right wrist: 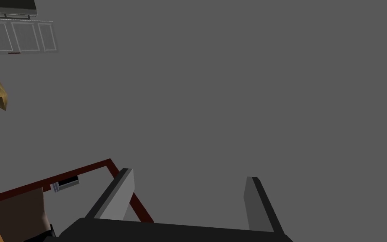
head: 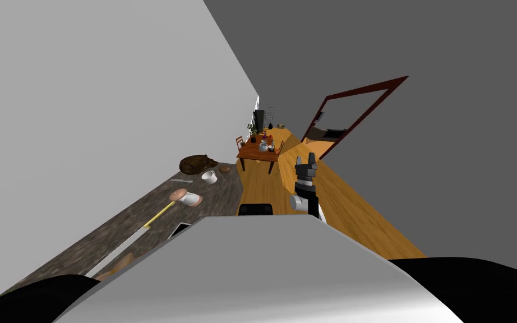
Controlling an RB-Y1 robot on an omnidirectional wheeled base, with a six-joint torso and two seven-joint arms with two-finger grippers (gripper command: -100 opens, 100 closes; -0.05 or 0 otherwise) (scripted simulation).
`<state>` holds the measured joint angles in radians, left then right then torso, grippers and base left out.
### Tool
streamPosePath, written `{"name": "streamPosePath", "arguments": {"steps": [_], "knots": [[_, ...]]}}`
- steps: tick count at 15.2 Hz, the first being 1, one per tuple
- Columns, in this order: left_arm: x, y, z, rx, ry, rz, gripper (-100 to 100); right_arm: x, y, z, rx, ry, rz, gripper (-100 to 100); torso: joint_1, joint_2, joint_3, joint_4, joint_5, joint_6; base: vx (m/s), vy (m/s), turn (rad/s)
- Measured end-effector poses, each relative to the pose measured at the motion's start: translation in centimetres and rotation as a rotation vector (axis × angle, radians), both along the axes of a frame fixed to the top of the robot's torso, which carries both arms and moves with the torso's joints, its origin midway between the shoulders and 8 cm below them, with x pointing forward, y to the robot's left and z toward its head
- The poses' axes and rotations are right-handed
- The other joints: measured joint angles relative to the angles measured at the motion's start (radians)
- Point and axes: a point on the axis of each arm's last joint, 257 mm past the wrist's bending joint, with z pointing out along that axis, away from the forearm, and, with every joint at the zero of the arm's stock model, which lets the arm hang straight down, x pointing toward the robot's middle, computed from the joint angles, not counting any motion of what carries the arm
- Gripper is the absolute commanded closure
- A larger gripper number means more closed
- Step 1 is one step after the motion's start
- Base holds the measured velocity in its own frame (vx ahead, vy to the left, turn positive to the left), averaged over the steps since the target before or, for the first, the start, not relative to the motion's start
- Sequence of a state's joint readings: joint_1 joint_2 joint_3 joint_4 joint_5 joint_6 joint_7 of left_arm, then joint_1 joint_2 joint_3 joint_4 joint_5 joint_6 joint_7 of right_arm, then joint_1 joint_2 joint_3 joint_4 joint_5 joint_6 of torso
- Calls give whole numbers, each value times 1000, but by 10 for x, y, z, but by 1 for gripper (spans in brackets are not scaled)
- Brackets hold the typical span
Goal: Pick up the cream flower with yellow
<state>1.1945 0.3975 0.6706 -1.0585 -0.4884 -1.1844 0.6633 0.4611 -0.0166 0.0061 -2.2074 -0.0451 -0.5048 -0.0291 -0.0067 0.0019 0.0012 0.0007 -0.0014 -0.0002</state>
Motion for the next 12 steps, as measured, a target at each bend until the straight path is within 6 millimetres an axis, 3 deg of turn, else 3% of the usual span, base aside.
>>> {"name": "streamPosePath", "arguments": {"steps": [12], "knots": [[18,32,-3,6,0,31,-100,0,0,0,0,0,0,0,1,0,0,0,0,0,-43,-40,-55]]}}
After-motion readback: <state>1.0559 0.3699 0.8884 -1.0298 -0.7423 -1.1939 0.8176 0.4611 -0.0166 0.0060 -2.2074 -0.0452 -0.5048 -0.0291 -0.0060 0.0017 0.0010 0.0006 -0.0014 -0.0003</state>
